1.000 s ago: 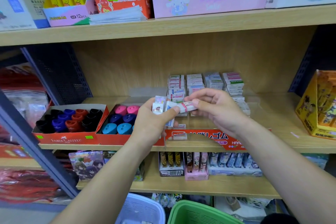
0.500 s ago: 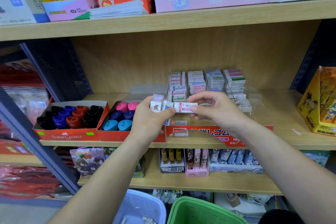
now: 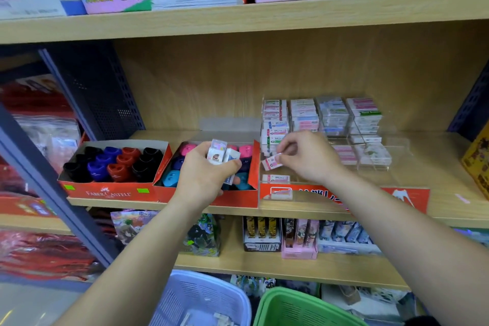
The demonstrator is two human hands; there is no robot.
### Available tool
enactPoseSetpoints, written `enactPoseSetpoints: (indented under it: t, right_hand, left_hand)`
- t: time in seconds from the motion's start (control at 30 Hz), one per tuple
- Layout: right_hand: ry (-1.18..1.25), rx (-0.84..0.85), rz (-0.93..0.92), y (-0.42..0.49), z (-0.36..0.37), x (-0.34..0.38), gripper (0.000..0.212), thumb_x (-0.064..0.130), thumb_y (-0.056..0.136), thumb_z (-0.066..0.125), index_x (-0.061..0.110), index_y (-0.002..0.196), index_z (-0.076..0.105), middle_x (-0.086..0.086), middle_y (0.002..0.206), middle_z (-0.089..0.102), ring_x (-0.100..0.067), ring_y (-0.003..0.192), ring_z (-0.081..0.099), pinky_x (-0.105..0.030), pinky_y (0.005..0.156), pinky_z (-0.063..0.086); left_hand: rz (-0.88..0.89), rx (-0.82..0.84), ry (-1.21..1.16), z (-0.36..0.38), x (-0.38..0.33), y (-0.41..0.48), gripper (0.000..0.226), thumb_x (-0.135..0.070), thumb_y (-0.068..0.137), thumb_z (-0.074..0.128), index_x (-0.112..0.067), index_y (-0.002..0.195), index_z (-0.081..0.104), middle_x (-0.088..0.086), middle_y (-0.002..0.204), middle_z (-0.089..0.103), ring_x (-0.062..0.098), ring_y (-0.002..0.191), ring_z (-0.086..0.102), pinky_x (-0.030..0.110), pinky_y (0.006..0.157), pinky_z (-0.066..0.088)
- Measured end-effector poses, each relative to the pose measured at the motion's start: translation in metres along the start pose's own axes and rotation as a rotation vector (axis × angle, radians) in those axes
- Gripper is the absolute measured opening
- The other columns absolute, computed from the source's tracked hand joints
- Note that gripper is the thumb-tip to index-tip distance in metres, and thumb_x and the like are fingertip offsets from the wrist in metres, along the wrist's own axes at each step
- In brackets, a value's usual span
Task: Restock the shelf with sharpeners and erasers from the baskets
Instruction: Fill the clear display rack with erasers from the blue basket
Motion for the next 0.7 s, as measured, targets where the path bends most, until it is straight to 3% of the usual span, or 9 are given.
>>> enactPoseSetpoints:
  t: [0.13,0.33,0.5,0.7]
  right_hand:
    - [-0.176,0.016,-0.05,-0.002,0.003,0.006,0.003,0.031,0.093,0.069,0.033,0.092,0.071,0.017,0.082,0.069,-0.004,0.081,0.066,-0.033,0.075,0.057]
    - [-0.339,-0.085,-0.09,-0.007,0.002,0.016,0.021,0.032,0.095,0.067,0.027,0.114,0.071,0.008,0.098,0.076,-0.015,0.091,0.071,-0.035,0.078,0.06]
    - [-0.281,-0.182,-0.047,-0.012,-0.005,0.011,0.019,0.028,0.089,0.076,0.023,0.107,0.071,0.01,0.089,0.073,-0.013,0.084,0.069,-0.031,0.072,0.058]
    - [-0.24,-0.094,-0.025,-0.008,-0.003,0.009,0.006,0.034,0.092,0.073,0.029,0.095,0.071,0.014,0.083,0.07,-0.01,0.079,0.067,-0.033,0.072,0.058]
  left_hand:
    - [-0.012,0.02,-0.007,-0.004,0.005,0.001,0.02,-0.012,0.09,0.075,-0.012,0.105,0.063,0.006,0.082,0.071,0.015,0.063,0.074,0.022,0.04,0.04]
    - [-0.021,0.024,-0.003,-0.002,0.011,0.002,0.019,-0.015,0.09,0.076,-0.012,0.104,0.063,0.009,0.085,0.074,0.016,0.066,0.075,0.021,0.039,0.042]
    - [-0.026,0.024,0.001,-0.003,0.013,-0.001,0.019,-0.015,0.09,0.076,-0.011,0.104,0.063,0.008,0.084,0.075,0.014,0.066,0.075,0.02,0.04,0.043]
    - [-0.02,0.006,-0.023,-0.01,0.011,-0.005,0.018,-0.014,0.09,0.075,-0.012,0.103,0.063,0.009,0.084,0.075,0.015,0.064,0.075,0.02,0.041,0.042]
Point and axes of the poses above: each hand's wrist, its own y-axis towards the middle knuckle, its own z-axis out of the palm, x = y × z, the point moved 7 cm from there along y, towards the middle knuckle
